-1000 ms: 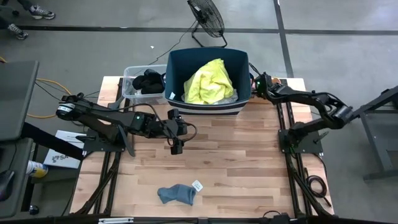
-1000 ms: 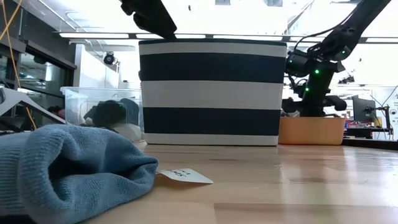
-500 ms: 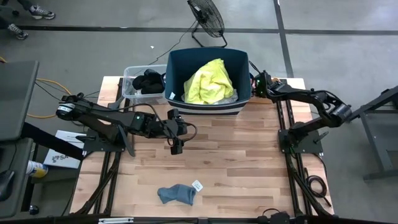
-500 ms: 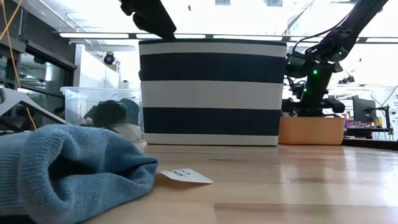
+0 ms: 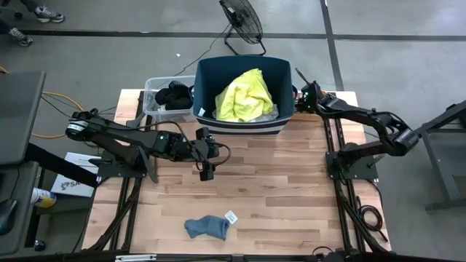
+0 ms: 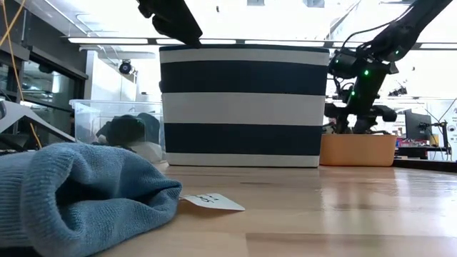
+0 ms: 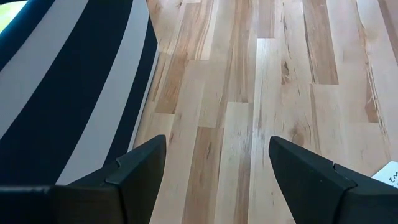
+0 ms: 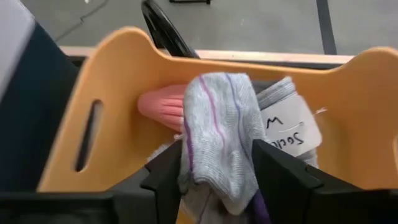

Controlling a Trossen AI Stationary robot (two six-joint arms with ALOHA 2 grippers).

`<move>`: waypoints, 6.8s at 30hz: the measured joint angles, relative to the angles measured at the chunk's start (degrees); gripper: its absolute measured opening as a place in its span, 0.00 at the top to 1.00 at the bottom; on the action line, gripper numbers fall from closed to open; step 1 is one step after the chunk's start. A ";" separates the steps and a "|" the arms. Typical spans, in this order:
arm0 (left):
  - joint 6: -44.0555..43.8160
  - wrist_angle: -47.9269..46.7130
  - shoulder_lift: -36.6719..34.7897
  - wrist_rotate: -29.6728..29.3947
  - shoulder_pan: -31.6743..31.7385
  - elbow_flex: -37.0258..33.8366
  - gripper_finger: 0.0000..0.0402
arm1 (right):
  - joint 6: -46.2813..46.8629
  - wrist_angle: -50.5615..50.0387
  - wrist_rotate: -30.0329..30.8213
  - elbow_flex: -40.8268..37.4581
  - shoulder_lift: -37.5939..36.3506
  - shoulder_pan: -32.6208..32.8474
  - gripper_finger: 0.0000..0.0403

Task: Pick & Place Cloths
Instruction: Put the gray sock into the yellow bin, then put the blue sock into the yellow bin

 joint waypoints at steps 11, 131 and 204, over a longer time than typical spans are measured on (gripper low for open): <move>-0.42 0.00 0.00 0.00 0.00 0.00 0.30 | -0.07 -5.29 -1.30 0.00 -8.99 0.00 0.57; -27.45 -8.46 13.68 22.10 -22.36 0.00 0.30 | -16.33 10.69 -13.89 -26.62 -59.58 61.88 0.64; -10.94 10.85 31.71 11.54 -29.57 0.30 0.97 | -16.37 10.19 -13.91 -26.56 -59.47 61.88 0.64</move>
